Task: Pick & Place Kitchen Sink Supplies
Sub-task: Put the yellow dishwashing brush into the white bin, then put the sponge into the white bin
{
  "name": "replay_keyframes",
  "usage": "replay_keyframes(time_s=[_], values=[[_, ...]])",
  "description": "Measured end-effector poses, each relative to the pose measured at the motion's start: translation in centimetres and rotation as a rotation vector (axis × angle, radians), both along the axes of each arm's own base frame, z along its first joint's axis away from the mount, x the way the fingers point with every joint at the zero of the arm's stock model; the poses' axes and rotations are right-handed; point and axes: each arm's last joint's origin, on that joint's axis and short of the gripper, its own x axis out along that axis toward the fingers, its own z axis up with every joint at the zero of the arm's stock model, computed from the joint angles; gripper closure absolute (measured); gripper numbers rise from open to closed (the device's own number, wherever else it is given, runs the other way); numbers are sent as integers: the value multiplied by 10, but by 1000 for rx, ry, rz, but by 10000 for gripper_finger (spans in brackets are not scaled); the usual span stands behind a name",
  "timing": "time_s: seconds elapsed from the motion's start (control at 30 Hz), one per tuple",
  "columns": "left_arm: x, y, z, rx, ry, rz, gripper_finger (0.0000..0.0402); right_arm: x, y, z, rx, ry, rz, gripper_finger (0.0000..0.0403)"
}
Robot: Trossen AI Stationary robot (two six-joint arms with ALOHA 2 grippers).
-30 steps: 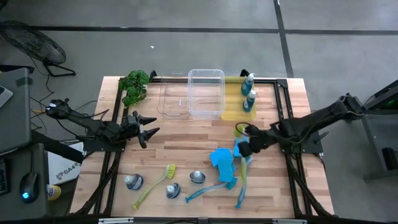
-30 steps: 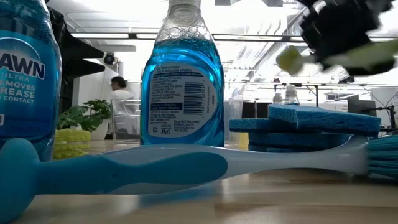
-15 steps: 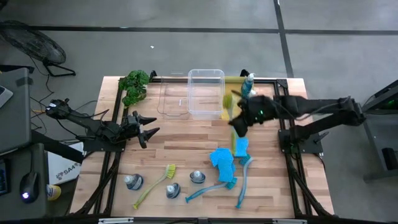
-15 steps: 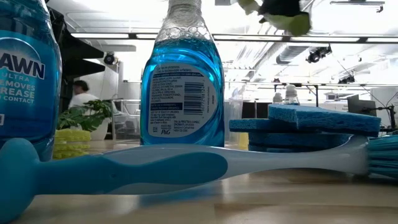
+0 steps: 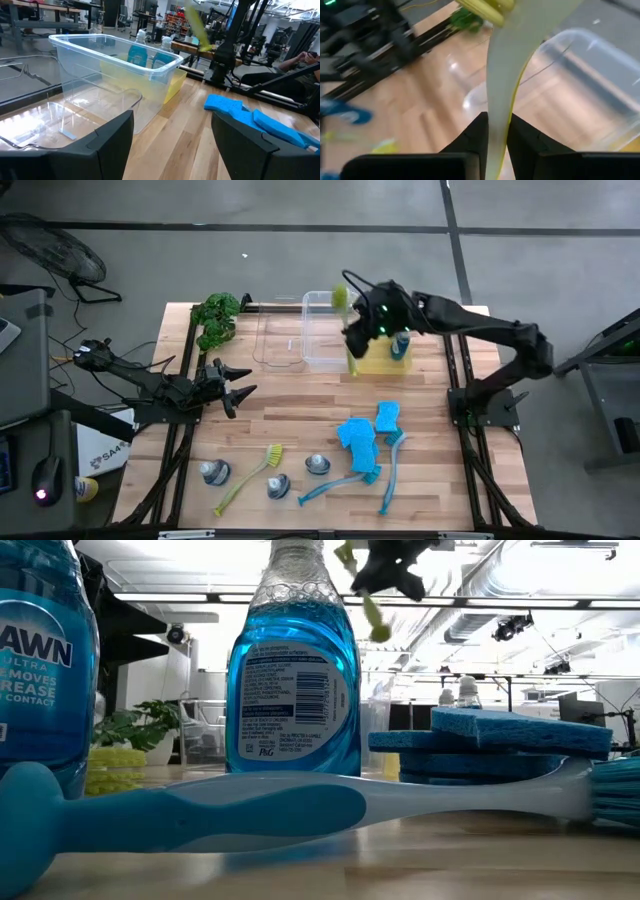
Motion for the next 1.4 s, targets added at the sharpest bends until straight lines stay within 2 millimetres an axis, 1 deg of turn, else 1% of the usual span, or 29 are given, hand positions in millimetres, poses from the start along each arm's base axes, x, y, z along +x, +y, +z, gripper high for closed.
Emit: replay_keyframes(time_s=[0.07, 0.13, 0.3, 0.4, 0.53, 0.63, 0.8, 0.9, 1.07, 1.17, 1.27, 1.4], values=[[0, 0, 0, 0, 0, 0, 138, 9, -14, -1, -21, 12, -37, 339], [0, 0, 0, 0, 0, 0, 138, 17, -27, -2, -34, 18, -74, 340], [0, 0, 0, 0, 0, 0, 138, 31, -56, -8, -84, 56, -138, 364], [0, 0, 0, 0, 0, 0, 138, 35, -70, -19, -77, 94, -161, 366], [0, 0, 0, 0, 0, 0, 138, 40, -83, -35, -43, 128, -204, 347], [0, 0, 0, 0, 0, 0, 138, 43, -87, -43, -26, 143, -211, 341], [0, 0, 0, 0, 0, 0, 138, 44, -91, -55, 26, 178, -239, 362], [0, 0, 0, 0, 0, 0, 138, 42, -92, -61, 71, 212, -257, 366], [0, 0, 0, 1, 1, 0, 138, 42, -98, -74, 165, 251, -308, 343], [0, 0, 0, 1, 0, 0, 138, 44, -101, -83, 232, 255, -307, 340], [0, 0, 0, 1, 1, 0, 138, 46, -102, -88, 282, 257, -304, 354], [0, 0, 0, 1, 1, 0, 138, 45, -102, -92, 301, 280, -301, 380]])
